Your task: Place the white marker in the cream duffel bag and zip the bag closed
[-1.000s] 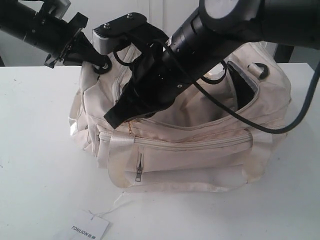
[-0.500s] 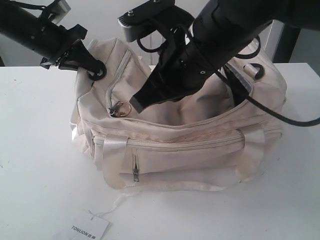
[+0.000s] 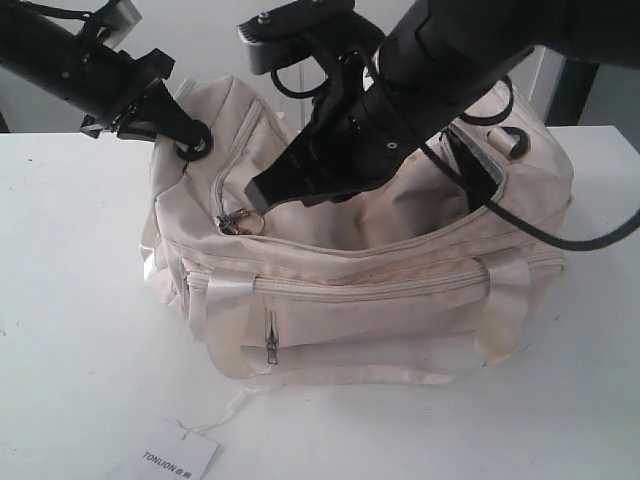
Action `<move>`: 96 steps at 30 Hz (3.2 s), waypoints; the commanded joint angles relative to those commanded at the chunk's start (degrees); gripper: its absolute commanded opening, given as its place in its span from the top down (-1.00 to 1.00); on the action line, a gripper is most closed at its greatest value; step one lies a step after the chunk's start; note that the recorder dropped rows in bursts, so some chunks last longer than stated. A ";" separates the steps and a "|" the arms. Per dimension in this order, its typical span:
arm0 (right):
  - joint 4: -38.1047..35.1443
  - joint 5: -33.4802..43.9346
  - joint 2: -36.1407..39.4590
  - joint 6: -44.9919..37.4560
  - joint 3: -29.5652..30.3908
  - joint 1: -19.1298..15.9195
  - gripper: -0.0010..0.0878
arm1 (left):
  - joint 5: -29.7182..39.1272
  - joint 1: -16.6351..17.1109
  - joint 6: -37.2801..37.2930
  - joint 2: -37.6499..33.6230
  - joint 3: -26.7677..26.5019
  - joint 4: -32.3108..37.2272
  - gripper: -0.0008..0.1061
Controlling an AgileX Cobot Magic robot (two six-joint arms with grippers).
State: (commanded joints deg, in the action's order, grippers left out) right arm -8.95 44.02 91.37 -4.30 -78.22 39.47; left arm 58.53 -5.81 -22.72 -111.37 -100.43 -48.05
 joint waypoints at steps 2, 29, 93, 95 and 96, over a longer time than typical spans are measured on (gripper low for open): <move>-2.45 -0.71 0.56 0.28 0.00 -1.18 0.98 | 0.00 0.00 0.00 0.00 0.00 -0.20 0.99; -34.49 -1.00 9.43 -16.94 0.33 -8.63 0.08 | 0.73 0.00 0.00 0.00 0.00 -0.68 0.99; -39.93 -0.42 6.01 -24.12 0.33 -8.74 0.98 | 5.93 0.00 3.79 0.11 -0.27 7.04 -0.18; -39.93 -0.42 6.01 -24.12 0.33 -8.74 0.98 | 7.26 0.00 3.79 0.11 -0.27 7.04 -0.18; -39.93 -0.42 6.01 -24.12 0.33 -8.74 0.98 | 8.11 0.00 3.79 0.11 -0.27 7.17 -0.18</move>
State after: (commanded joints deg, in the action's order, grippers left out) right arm -48.88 43.60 97.38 -28.42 -77.89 30.74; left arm 66.64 -5.81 -18.93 -111.26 -100.70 -40.88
